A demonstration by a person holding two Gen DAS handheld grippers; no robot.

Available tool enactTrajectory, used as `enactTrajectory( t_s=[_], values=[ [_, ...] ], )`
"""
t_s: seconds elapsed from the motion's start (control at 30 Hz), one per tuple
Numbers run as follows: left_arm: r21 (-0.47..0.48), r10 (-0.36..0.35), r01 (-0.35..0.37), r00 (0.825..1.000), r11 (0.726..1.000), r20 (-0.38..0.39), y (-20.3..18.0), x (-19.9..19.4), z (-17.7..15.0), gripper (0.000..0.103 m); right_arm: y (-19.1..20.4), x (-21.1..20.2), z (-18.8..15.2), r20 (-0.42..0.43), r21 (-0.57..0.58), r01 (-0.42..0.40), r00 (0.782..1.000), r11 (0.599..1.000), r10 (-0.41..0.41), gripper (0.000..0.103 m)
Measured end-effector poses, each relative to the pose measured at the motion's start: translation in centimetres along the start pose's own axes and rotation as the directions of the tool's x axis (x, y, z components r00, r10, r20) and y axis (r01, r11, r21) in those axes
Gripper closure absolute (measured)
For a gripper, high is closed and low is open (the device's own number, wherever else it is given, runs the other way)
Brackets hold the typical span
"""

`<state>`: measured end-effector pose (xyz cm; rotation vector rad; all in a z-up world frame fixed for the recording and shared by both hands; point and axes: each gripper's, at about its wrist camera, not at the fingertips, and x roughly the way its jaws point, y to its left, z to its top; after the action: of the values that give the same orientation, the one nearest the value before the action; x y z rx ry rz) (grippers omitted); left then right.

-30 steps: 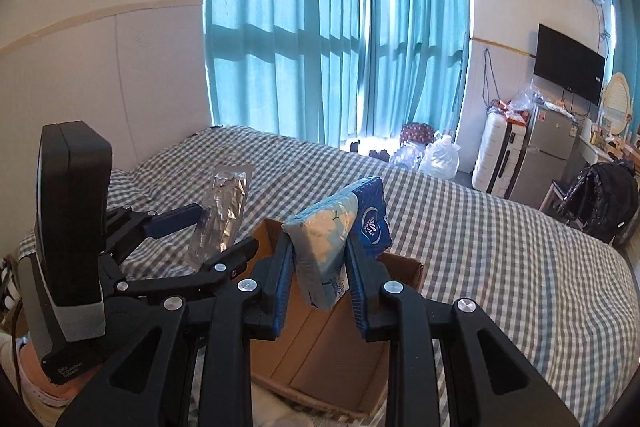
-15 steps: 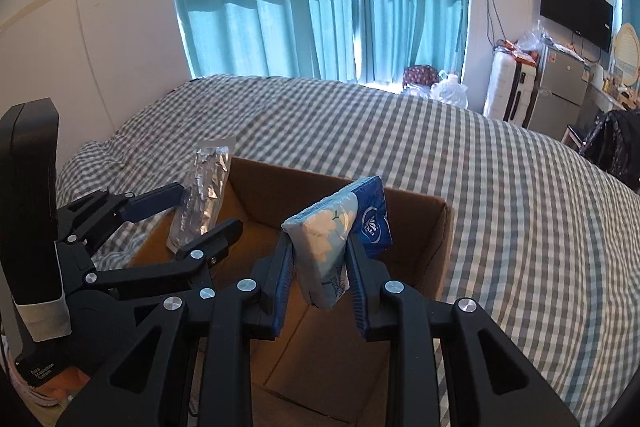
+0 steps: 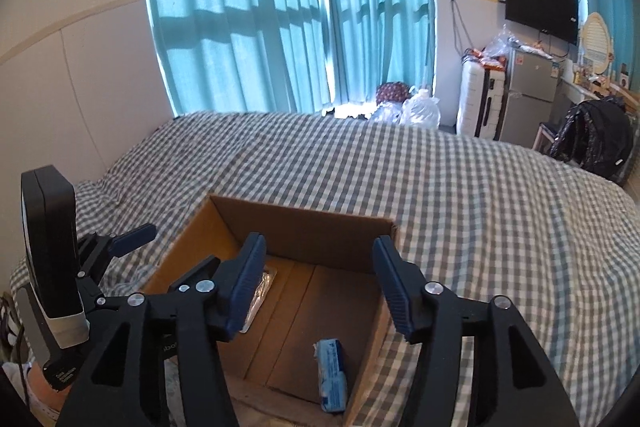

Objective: Organize objects
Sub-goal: 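Carry both items over the box and open both tools to drop them in, then grasp the white lace cloth with the right tool while the left tool grasps the figurine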

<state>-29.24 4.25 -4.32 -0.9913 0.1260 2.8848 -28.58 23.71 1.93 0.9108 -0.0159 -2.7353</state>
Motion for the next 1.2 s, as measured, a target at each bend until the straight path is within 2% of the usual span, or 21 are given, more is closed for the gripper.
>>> enactTrajectory(
  t_s=[0.1,0.3,0.43,0.63,0.9,1.2],
  values=[
    [-0.022,0.004,-0.003,0.999,1.0,0.035,0.7,-2.5,0.4,0.002,0.5,-2.8,0.6,0.038,0.002,0.02,0.999,1.0,-0.02,0.024],
    [-0.041,0.022,-0.018,0.995,0.999,0.096,2.1,-8.3,0.5,0.0,2.7,-9.3,0.6,0.099,-0.033,0.075,0.993,0.997,-0.071,0.015],
    [-0.057,0.026,-0.019,0.992,0.998,0.123,2.9,-11.8,-0.3,0.0,4.5,-13.5,-0.5,0.125,-0.048,0.096,0.988,0.994,-0.089,0.014],
    [-0.07,0.064,-0.054,0.987,0.996,0.15,4.2,-16.1,-2.0,0.0,7.3,-17.6,-2.7,0.139,-0.077,0.122,0.984,0.99,-0.111,0.014],
    [-0.08,0.109,-0.098,0.982,0.992,0.153,5.3,-19.0,-5.8,0.0,9.7,-19.3,-7.3,0.122,-0.085,0.14,0.984,0.986,-0.129,0.014],
    [-0.111,0.122,-0.114,0.99,0.987,0.072,5.9,-17.1,-11.6,0.0,11.0,-15.6,-14.2,0.01,-0.086,0.142,0.99,0.986,-0.141,0.014]
  ],
)
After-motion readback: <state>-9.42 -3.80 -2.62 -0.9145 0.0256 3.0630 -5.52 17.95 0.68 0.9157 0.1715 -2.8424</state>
